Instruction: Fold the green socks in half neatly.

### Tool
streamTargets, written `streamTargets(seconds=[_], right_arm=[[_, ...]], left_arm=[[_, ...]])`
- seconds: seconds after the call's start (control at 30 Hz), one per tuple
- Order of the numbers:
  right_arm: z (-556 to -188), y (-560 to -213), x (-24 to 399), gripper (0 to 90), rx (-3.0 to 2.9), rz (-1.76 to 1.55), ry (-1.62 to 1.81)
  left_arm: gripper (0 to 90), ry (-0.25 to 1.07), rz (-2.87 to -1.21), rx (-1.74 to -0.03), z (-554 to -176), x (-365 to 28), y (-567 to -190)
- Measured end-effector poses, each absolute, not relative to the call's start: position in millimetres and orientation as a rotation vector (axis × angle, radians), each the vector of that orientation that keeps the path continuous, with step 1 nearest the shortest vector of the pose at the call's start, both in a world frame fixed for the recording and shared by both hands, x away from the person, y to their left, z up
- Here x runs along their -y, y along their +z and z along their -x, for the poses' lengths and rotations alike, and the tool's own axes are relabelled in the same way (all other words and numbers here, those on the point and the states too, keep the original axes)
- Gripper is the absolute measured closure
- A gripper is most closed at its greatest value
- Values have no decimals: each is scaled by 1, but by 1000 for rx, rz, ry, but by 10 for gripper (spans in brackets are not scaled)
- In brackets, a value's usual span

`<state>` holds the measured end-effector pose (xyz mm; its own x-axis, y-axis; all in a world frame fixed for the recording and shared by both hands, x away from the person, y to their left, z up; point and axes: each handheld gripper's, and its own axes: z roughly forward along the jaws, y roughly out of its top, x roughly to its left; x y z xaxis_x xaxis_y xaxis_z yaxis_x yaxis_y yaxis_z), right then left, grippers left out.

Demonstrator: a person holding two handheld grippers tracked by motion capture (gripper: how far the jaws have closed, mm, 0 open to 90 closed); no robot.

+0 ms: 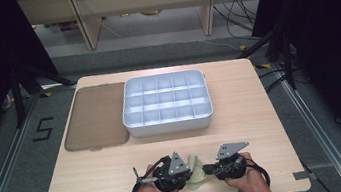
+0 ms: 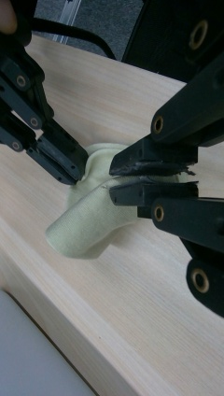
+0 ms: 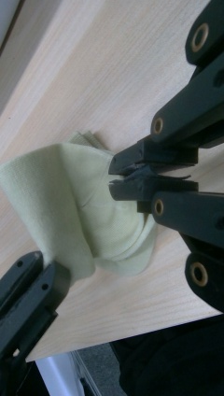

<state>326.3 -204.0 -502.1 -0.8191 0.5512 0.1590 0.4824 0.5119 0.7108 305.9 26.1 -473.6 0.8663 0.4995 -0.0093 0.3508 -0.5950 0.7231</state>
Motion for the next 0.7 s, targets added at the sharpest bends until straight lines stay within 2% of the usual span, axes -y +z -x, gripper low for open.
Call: streamTargets(seconds=[0.7], right_arm=[[-333, -475, 223, 863, -2499, -929, 1288]], left_arm=[[832, 262, -2373, -513, -301, 7, -487]])
